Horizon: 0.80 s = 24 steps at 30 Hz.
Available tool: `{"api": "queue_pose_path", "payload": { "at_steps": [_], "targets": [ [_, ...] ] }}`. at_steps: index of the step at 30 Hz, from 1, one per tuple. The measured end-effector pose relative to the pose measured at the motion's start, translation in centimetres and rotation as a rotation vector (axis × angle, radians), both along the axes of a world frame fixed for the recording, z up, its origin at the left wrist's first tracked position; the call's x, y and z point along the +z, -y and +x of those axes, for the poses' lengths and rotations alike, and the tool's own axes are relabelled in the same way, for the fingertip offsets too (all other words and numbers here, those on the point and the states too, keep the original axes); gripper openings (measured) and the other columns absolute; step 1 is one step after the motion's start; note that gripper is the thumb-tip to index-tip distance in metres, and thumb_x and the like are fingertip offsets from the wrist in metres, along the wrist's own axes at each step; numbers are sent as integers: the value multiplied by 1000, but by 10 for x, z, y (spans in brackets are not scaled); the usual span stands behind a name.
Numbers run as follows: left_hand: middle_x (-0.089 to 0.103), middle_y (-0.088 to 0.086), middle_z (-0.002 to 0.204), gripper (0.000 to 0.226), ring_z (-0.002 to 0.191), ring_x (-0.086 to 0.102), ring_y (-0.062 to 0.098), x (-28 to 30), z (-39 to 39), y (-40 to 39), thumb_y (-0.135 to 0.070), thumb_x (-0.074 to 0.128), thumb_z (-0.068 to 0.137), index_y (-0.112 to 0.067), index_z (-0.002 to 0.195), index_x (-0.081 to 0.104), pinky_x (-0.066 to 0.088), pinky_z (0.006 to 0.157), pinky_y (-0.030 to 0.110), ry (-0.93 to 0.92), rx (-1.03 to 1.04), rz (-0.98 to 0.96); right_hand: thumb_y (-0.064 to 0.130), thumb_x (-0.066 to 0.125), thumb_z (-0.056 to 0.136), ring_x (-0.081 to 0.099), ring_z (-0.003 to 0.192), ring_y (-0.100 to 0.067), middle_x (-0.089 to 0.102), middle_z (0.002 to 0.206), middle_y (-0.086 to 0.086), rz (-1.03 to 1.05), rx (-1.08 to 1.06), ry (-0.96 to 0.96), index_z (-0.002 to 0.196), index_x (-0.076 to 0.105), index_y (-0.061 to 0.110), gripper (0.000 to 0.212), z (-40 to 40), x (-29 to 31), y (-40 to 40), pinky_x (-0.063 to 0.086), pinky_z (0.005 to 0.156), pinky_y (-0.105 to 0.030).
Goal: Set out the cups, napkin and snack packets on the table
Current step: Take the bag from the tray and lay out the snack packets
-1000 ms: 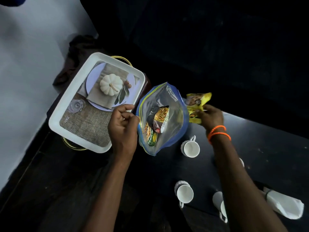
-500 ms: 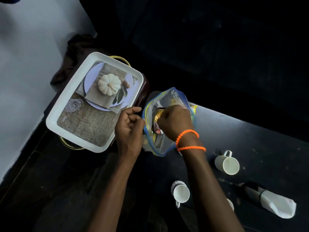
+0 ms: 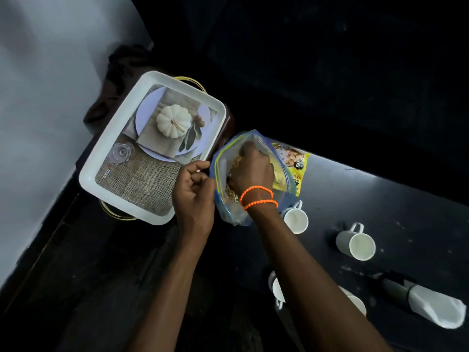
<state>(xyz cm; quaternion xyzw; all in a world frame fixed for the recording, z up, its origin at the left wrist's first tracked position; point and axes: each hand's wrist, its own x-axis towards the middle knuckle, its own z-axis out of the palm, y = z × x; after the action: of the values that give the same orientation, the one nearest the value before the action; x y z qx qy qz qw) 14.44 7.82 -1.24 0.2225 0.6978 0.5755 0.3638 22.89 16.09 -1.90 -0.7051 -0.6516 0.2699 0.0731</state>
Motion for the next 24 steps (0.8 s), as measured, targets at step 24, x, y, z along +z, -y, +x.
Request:
{"api": "queue_pose_path", "payload": {
  "at_steps": [24],
  "targets": [
    [55,3,75,30,62,51,8,-2,-19,1,-5,60,80,-26,100,70,48,61,20,-8,-58,23,3,71,90,69,92,-37,72,96,-19,183,-376,-228,105,73,0,16,116,-71,-7,52,84,-36]
  ]
}}
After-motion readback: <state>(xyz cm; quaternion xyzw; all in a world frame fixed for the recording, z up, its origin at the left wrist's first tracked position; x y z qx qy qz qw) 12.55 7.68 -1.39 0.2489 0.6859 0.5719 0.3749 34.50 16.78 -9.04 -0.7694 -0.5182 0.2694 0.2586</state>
